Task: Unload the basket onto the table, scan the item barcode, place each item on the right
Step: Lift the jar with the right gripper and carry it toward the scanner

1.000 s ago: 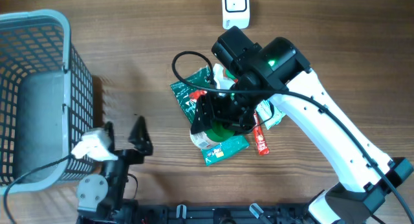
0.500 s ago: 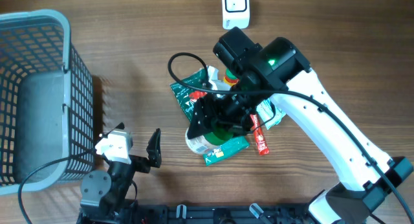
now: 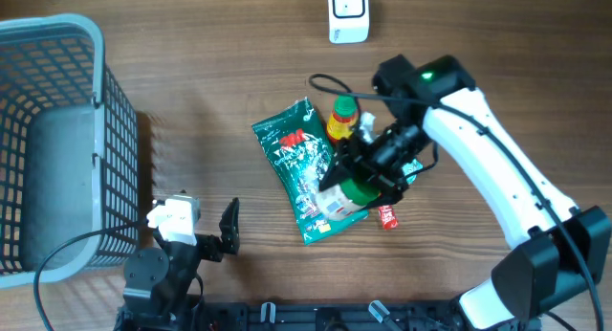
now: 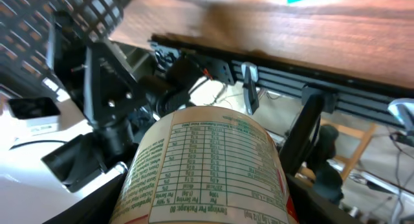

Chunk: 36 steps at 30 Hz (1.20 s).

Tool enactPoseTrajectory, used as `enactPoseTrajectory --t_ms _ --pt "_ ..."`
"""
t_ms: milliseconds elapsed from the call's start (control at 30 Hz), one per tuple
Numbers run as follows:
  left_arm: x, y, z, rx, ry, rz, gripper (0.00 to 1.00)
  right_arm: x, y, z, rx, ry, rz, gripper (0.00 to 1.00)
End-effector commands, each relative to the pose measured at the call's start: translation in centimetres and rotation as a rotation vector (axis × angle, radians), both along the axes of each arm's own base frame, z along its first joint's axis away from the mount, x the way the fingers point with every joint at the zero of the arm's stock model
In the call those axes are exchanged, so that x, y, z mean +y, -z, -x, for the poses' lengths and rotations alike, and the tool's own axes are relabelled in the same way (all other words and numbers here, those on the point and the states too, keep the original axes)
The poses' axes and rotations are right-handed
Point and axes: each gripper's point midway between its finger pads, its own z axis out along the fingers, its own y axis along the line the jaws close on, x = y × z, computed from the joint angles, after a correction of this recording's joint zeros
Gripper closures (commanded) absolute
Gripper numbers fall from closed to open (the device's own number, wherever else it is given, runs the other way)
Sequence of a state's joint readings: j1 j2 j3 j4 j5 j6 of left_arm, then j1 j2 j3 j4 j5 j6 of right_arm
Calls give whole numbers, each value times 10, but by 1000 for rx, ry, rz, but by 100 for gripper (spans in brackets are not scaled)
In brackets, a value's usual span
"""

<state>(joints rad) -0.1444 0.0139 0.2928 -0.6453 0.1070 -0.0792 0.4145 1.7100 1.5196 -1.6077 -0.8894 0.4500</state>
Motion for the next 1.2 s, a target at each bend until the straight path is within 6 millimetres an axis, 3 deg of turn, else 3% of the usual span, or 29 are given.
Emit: enactPoseTrajectory --t_ms 0,167,267,300,400,467,600,733,933,1000,1033,1067,1133,1167 --pt "-3 3 2 6 24 -14 0 -15 -9 -10 -107 0 -45 30" --pt "-3 6 4 21 24 -16 0 -66 -8 -28 -247 85 101 30" --pt "-3 6 4 21 24 -16 0 -108 -11 -38 -323 187 227 30" --pt "-3 6 4 21 24 -16 0 -135 -7 -52 -386 245 319 30" --pt "-3 6 4 21 24 -16 0 -161 -2 -90 -515 336 433 30" --pt "-3 6 4 21 24 -16 0 -177 -9 -136 -712 401 507 30" --pt "-3 6 4 21 24 -16 0 -183 -36 -206 -1002 484 497 30" --pt "-3 6 4 21 24 -15 0 -181 -44 -241 -1161 426 478 26" --pt "-3 6 4 21 24 -16 0 -177 -15 -283 -1301 222 500 26" --pt "-3 6 4 21 24 -15 0 -175 0 -285 -1270 202 501 47" --pt "-3 6 4 21 24 -16 0 -176 12 -279 -1220 186 507 48" --pt "-3 6 4 21 24 -16 0 -176 22 -274 -1179 178 513 44" --pt "-3 6 4 21 24 -16 0 -183 34 -278 -1135 229 552 21" --pt "-3 6 4 21 24 -15 0 -184 39 -281 -1123 243 559 18"
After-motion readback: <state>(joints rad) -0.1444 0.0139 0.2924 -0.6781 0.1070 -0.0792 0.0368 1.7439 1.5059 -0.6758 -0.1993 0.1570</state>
